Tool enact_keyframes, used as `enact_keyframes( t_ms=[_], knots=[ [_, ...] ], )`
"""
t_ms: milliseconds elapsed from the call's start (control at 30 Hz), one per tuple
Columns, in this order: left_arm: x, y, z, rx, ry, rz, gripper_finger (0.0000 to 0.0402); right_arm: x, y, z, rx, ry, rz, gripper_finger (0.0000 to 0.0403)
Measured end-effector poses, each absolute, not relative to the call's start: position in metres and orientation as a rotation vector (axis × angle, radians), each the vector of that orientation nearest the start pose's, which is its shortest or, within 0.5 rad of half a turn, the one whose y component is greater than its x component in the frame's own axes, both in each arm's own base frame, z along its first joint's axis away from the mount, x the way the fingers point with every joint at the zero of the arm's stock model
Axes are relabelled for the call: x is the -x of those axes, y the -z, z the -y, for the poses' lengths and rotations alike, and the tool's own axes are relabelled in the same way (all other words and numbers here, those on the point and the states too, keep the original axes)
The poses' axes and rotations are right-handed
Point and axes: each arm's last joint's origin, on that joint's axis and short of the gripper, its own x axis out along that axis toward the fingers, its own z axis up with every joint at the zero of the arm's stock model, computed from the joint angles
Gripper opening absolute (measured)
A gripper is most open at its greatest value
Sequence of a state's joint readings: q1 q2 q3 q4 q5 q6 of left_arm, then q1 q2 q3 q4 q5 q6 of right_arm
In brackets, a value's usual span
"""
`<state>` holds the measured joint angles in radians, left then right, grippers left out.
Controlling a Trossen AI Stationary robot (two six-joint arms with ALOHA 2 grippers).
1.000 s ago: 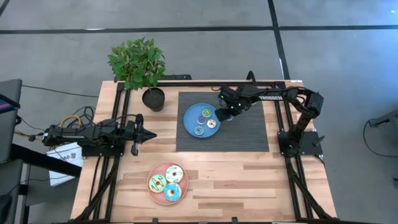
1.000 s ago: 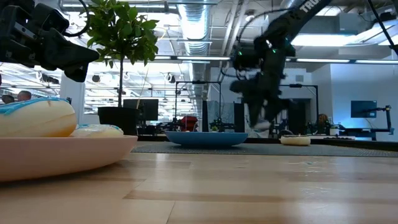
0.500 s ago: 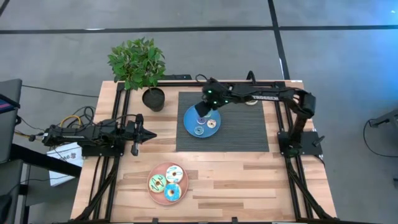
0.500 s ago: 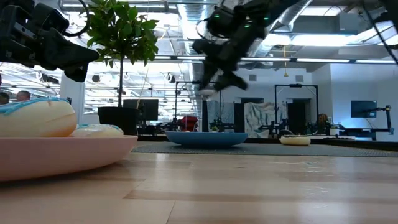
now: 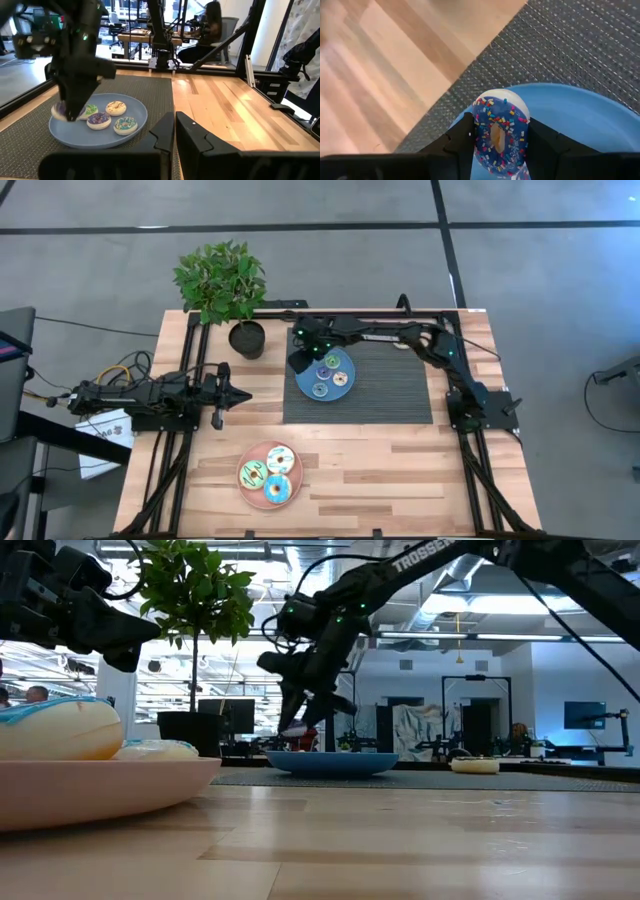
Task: Pick & Place donuts
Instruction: Put the small violet donut on the blue plate, then put the large black donut on the light orange plate
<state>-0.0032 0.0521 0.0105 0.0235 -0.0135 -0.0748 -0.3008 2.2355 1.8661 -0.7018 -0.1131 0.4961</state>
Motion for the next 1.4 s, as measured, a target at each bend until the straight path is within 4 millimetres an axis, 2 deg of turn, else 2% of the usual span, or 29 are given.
enact_keyframes(
  t_ms=[233,700,1000,1100,1233,1400],
  knots=[
    [-0.100,-0.165,0.000,0.075,-0.011,-0.018,0.0009,-0.462,-0.179,0.140,-0.668,0.454,-1.061,0.0142],
    [-0.100,-0.165,0.000,0.075,-0.011,-0.017,0.0009,-0.459,-0.179,0.141,-0.623,0.471,-1.084,0.0226],
    [-0.100,-0.165,0.000,0.075,-0.011,-0.017,0.0009,-0.456,-0.179,0.143,-0.611,0.467,-1.106,0.0234],
    [-0.100,-0.165,0.000,0.075,-0.011,-0.017,0.0009,-0.452,-0.187,0.148,-0.598,0.465,-1.102,0.0233],
    [-0.100,-0.165,0.000,0.075,-0.011,-0.017,0.0009,-0.440,-0.215,0.159,-0.604,0.478,-1.045,0.0233],
    [-0.100,-0.165,0.000,0.075,-0.012,-0.017,0.0009,-0.415,-0.249,0.166,-0.580,0.491,-1.068,0.0232]
  ],
)
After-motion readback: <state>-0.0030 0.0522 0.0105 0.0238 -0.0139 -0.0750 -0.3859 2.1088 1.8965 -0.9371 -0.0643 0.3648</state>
